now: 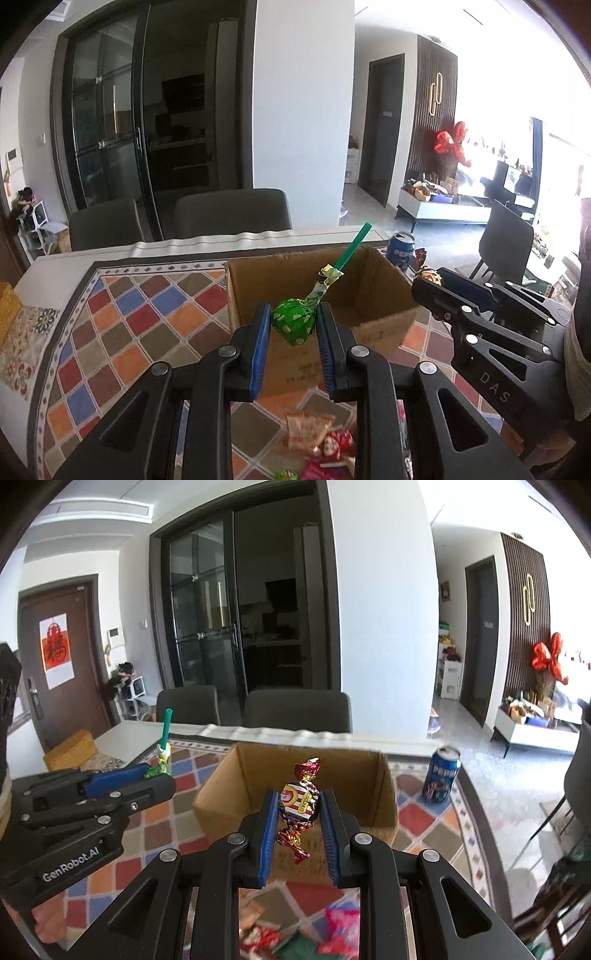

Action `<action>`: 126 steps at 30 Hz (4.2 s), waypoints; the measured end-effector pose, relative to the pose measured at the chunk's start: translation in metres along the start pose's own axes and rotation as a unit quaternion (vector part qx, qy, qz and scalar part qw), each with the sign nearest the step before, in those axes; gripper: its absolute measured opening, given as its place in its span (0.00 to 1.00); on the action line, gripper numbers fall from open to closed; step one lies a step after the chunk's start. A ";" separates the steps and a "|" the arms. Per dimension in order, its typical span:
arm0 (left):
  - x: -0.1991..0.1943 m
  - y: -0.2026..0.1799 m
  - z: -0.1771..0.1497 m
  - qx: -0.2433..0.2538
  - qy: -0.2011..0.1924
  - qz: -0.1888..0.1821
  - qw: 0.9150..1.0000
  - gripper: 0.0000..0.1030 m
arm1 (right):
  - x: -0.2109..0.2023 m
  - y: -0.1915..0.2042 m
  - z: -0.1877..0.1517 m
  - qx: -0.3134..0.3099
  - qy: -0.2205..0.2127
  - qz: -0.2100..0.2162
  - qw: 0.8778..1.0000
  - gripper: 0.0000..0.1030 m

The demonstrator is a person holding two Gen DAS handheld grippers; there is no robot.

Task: Organize snacks
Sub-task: 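Grasp and lift the green lollipop with the left tool while the right tool lifts the candy, then open both tools over the box, dropping lollipop and candy inside, then reach the right tool to the white snack packet while the left tool reaches the lollipop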

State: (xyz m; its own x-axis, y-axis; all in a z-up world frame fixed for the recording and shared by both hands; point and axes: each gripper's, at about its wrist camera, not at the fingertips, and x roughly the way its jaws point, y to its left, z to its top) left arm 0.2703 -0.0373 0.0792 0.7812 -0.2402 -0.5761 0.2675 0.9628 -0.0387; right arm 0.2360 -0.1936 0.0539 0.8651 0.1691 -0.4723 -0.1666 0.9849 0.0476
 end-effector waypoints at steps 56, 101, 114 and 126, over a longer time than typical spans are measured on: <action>-0.034 0.016 -0.080 0.012 0.092 0.045 0.995 0.67 | -0.002 0.034 -0.050 -0.029 0.122 0.016 0.992 0.53; 0.054 0.021 -0.194 -0.013 0.241 -0.007 0.970 0.66 | 0.051 0.031 -0.168 0.011 0.285 0.012 0.958 0.53; 0.077 0.021 -0.196 -0.036 0.255 -0.021 0.966 0.48 | 0.066 0.025 -0.175 0.023 0.302 0.006 0.953 0.53; 0.082 0.015 -0.195 -0.030 0.257 -0.028 0.966 0.26 | 0.067 0.020 -0.178 0.034 0.303 0.010 0.952 0.42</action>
State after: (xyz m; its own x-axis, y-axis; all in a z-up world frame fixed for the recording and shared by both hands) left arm 0.2286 -0.0186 -0.1276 0.3798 -0.2150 -0.8997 0.2562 0.9590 -0.1210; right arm 0.2064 -0.1694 -0.1335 0.4265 0.1554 -0.8910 -0.1309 0.9854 0.1092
